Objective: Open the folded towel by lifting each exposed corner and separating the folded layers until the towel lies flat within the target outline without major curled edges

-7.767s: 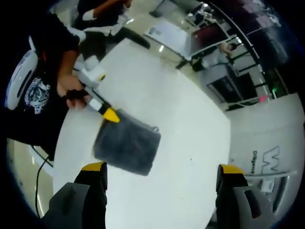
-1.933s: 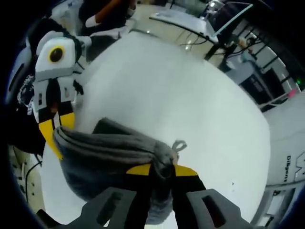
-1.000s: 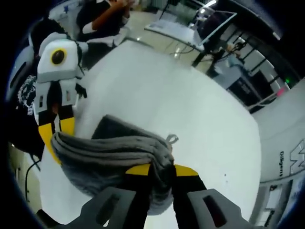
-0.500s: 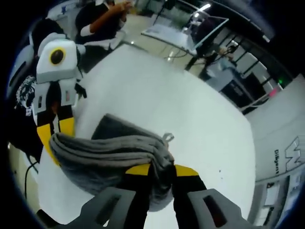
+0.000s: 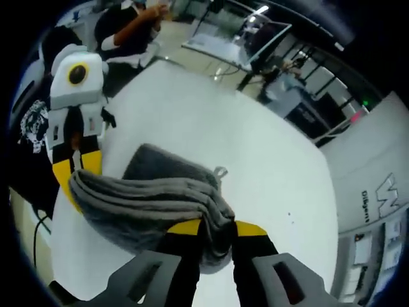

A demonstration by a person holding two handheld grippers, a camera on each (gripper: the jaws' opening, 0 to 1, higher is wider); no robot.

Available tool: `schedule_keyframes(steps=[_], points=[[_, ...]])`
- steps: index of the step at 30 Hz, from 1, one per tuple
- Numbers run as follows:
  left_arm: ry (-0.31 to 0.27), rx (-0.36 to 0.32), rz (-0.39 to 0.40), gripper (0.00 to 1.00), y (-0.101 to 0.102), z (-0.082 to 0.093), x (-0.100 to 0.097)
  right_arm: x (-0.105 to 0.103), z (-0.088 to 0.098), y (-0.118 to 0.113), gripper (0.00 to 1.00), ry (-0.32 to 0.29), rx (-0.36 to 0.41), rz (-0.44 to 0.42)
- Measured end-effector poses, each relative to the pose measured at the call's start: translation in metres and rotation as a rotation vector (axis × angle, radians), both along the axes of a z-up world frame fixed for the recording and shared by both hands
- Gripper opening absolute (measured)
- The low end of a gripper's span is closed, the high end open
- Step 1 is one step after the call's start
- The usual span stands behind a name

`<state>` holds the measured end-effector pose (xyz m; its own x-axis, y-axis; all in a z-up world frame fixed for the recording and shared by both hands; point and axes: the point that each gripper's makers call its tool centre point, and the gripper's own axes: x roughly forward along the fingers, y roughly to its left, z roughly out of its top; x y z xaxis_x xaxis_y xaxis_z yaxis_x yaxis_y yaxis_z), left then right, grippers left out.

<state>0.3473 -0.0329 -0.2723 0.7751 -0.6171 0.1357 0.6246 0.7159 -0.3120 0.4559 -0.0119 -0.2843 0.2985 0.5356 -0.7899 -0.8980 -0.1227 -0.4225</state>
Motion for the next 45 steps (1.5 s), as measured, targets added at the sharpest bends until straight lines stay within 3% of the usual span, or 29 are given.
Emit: schedule_keyframes(steps=[7, 13, 27, 45], points=[[-0.012, 0.032, -0.013, 0.05, -0.011, 0.003, -0.001, -0.002, 0.004, -0.015, 0.12, -0.011, 0.014, -0.019], [0.018, 0.042, -0.037, 0.05, -0.026, 0.000, -0.003, -0.006, -0.001, -0.029, 0.13, -0.011, 0.028, -0.033], [0.021, 0.101, -0.057, 0.06, -0.054, -0.006, -0.004, -0.011, -0.008, -0.061, 0.13, -0.036, 0.042, -0.058], [0.030, 0.193, -0.094, 0.05, -0.086, -0.025, -0.005, -0.011, -0.031, -0.103, 0.13, 0.002, 0.076, -0.119]])
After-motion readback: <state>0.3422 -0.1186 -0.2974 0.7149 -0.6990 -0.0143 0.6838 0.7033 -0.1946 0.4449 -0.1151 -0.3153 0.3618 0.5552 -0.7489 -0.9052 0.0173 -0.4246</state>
